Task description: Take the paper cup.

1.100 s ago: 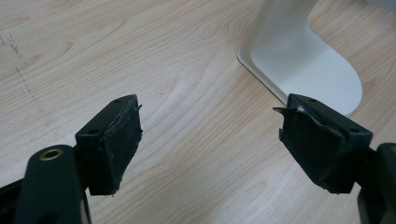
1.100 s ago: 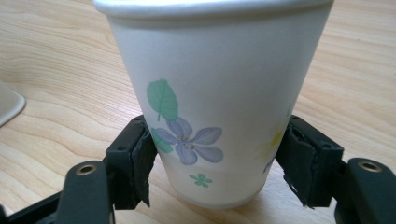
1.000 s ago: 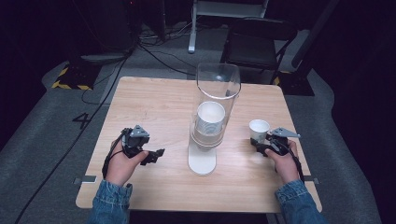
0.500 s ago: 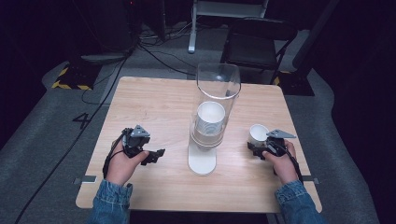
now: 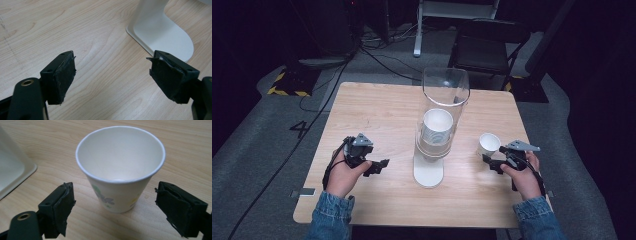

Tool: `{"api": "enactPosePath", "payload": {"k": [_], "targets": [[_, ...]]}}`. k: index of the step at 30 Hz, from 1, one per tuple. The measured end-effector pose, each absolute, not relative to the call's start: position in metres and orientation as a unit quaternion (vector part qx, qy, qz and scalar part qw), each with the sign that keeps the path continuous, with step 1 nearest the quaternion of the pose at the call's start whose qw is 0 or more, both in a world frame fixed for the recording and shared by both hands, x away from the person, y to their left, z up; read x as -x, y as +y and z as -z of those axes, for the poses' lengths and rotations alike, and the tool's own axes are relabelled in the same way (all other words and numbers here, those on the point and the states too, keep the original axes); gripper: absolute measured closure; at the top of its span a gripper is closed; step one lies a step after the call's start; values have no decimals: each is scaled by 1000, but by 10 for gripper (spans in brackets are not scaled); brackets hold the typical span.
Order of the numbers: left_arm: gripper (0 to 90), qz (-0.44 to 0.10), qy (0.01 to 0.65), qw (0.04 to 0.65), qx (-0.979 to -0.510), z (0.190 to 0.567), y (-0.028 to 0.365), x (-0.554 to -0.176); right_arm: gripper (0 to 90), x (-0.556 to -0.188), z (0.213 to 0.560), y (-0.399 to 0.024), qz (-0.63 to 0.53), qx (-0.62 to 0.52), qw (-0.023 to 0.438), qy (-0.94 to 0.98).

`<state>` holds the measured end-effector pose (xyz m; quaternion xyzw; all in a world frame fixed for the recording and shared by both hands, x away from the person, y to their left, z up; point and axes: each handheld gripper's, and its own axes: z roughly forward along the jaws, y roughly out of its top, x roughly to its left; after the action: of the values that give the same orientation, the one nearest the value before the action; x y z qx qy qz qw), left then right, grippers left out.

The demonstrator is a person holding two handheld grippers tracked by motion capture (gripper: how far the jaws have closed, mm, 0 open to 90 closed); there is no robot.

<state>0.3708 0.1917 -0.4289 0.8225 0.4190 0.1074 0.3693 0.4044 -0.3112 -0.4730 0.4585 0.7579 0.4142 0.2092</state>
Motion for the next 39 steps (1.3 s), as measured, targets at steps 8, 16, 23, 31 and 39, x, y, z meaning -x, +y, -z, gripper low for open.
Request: {"api": "enactPosePath", "payload": {"k": [8,16,23,31,39], "targets": [[205,-104,419,367,-824,431,193,-365,160,-378,456,-319,-423,-447,215,758],[205,-104,424,367,-822,431,194,-361,163,-349,442,-322,-440,-442,216,751],[205,-103,429,363,-821,433,197,-359,166,-332,450,-332,-438,-433,221,756],[205,-106,426,355,-825,434,197,-358,167,-322,472,-355,-411,-449,239,757],[206,-99,427,357,-825,436,196,-358,167,-322,488,-370,-386,-469,245,756]]}}
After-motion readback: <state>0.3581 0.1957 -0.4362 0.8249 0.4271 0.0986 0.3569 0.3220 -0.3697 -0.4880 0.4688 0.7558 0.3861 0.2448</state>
